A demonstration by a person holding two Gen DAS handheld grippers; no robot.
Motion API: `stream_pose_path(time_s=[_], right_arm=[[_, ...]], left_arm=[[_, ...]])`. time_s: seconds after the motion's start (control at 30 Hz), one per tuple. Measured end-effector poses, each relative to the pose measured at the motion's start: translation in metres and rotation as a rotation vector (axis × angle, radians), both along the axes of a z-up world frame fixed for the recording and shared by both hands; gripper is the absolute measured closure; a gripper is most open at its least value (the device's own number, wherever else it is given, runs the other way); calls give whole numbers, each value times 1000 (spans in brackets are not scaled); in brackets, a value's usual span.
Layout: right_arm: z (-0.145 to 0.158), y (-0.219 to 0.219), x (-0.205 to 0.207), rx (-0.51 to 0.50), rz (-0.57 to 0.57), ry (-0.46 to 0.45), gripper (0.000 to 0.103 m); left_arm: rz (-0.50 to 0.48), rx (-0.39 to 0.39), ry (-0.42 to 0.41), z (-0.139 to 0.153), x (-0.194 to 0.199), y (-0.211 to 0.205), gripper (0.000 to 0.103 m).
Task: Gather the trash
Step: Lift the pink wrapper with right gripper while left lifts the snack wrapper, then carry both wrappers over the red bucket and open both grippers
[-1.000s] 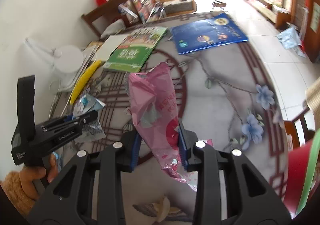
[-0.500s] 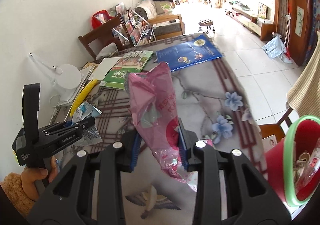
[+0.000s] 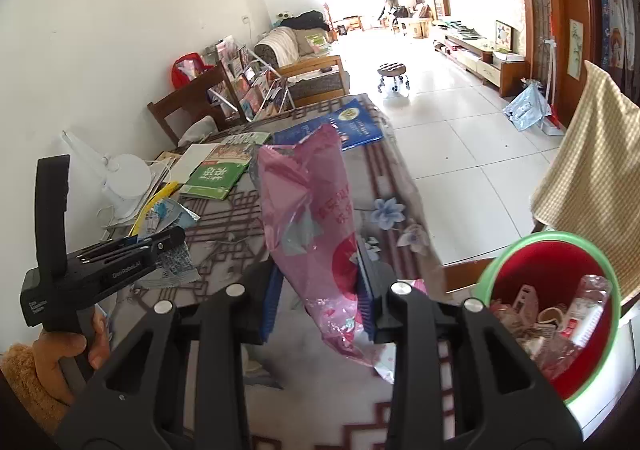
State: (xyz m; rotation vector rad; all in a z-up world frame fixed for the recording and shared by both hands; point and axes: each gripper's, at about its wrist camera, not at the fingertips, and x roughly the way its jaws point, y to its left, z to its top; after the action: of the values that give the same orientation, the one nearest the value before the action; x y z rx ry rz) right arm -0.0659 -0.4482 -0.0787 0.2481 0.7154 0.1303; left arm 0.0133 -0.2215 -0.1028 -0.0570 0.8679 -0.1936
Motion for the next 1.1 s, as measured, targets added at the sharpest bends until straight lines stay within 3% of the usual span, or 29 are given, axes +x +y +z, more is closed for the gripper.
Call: stream_pose_path(time_s=[0.33, 0.7, 0.97, 1.1], right_arm=[[-1, -56, -21, -20, -62, -4, 71], [-3, -100, -34, -37, -137, -4, 70], [-18, -133, -36, -63, -222, 55, 70], [-23, -148, -38, -70, -262, 73, 70]], left_arm=[[-38, 29, -33, 15, -34, -59, 77], [-132, 64, -38, 18, -35, -116, 77], [-241, 31, -22, 9, -26, -172, 77], [-307, 20, 27, -5, -25, -203, 77]])
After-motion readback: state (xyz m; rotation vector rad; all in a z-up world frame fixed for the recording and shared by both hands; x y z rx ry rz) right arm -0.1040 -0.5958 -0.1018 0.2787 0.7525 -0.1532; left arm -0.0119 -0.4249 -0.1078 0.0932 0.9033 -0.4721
